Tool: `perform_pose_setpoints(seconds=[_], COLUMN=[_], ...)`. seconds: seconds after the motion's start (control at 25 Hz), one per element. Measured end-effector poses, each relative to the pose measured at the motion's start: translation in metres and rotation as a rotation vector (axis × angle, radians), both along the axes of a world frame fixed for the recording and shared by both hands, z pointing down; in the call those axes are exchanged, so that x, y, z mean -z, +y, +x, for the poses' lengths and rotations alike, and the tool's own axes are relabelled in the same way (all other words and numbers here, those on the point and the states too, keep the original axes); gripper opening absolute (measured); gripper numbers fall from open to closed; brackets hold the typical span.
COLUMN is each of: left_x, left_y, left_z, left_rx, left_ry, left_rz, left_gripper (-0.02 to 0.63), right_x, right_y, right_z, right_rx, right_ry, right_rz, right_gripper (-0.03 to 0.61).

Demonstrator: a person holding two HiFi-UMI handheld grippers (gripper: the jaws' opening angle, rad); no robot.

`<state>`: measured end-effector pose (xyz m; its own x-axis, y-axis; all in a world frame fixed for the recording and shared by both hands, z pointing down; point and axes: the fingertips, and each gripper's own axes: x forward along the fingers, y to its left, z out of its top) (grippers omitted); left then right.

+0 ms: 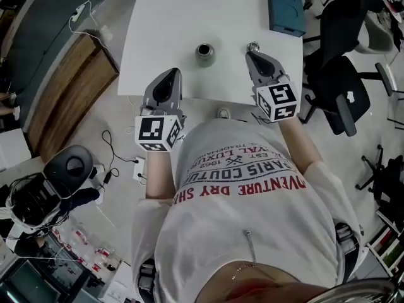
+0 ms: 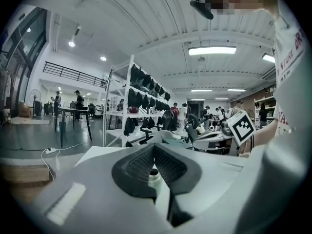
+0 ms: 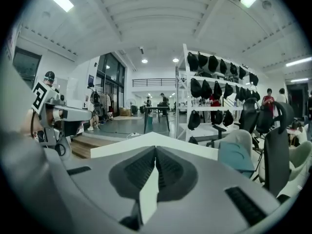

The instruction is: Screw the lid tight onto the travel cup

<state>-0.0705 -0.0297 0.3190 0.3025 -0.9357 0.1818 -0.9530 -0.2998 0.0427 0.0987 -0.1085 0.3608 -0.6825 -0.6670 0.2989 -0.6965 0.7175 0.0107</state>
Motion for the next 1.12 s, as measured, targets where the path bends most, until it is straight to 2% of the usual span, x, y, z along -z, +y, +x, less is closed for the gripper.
perform_pose_setpoints(seconds=[0.24,0.36,0.52,0.56,0.6,0.64,0.8,1.12], left_x=[-0.036,-0.047,-0.06,-0.062,-0.063,-0.065,-0.076,-0.107], left_y=[-0.047,-0.062,-0.08,-0.084,-0.088,-0.092,-0.104,-0.108], left_z=[-0.007,-0.012,-0.013,-0.011,-0.01,-0.008,-0.004,-0.016], left_rx=[-0.036,-0.062,-0.108,-0.124,-0.142,-0.158,-0.196,-0.196], left_ry=[0.024,0.017,0.015,0.013,0.011,0.007,-0.008,-0.004], left_rz=[-0.086,-0.113,-0.158,-0.166,-0.172,-0.175,-0.194,-0.268], left_gripper=[0.012,0.012,0.012,0.012,0.012,0.012,0.012,0.012], right_x=[-0.044,-0.064,-0.103,-0.112,-0.12,-0.128,-0.157,-0.205], right_y=[-0.027,-0.03,-0.034,-0.037,-0.04,-0.045,-0.069,-0.106], right_z=[0.011,0.012,0.017,0.02,0.022,0.024,0.034,0.04], right_rx=[-0.05,-0.028,-0.013,-0.024,-0.032,-0.039,-0.073,-0.123], right_ry=[0.096,0.14,0.259,0.285,0.305,0.32,0.39,0.48], right_rz=[-0.13,-0.205,-0.319,-0.342,-0.363,-0.384,-0.45,-0.558], right_gripper=[0.009,0.009,0.014,0.056,0.155,0.203,0.256,0.282])
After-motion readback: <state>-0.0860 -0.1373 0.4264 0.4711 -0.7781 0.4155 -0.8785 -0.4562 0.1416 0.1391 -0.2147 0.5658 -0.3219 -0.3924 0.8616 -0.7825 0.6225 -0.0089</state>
